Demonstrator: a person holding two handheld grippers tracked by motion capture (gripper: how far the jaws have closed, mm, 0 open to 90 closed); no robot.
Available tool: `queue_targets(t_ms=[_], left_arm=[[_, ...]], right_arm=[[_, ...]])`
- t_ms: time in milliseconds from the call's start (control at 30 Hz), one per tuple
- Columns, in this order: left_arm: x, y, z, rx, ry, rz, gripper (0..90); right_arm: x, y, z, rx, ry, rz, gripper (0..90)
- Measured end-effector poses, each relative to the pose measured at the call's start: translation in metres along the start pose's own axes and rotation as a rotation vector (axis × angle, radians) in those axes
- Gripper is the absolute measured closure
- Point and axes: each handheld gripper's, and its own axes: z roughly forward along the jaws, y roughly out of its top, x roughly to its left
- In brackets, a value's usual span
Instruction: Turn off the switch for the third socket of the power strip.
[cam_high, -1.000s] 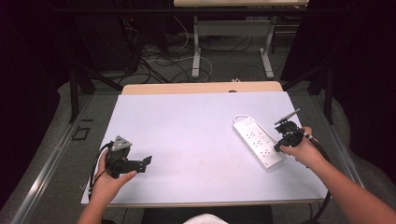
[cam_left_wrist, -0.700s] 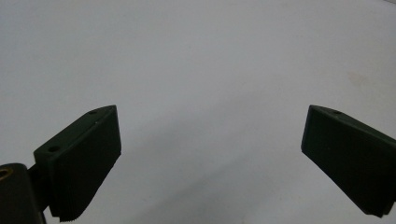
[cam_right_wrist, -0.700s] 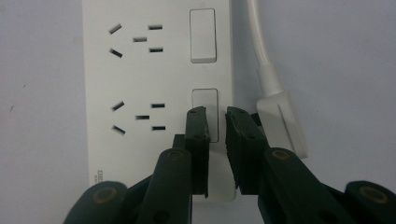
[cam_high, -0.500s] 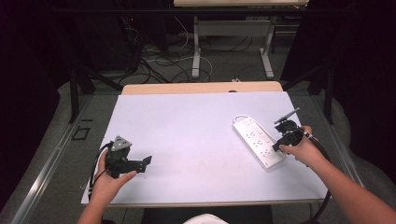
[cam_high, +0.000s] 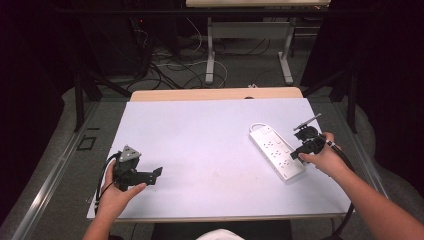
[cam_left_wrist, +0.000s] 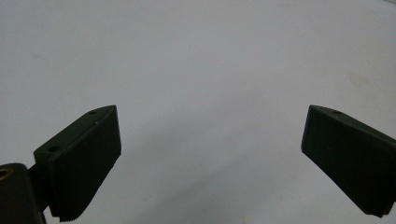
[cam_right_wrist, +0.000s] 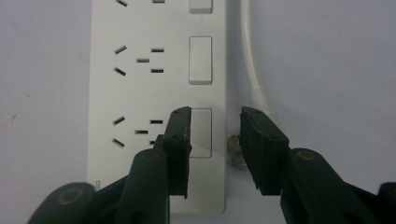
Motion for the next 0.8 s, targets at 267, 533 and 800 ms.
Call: queue_targets(t_ms=[267, 533, 800], left_arm=[[0.0, 0.001, 0.0, -0.007, 0.001, 0.003, 4.6], [0.0, -0.001, 0.002, 0.004, 0.0, -0.003, 4.6], [0.001, -0.001, 0.001, 0.0, 0.002, -0.003, 4.6]], right_arm=[[0.004, 0.004, -0.006, -0.081, -0.036, -0.056, 50.6], [0.007, 0.009, -0.013, -0.141, -0.059, -0.11, 43.4], [0.011, 0.012, -0.02, -0.192, -0.067, -0.158, 41.5]])
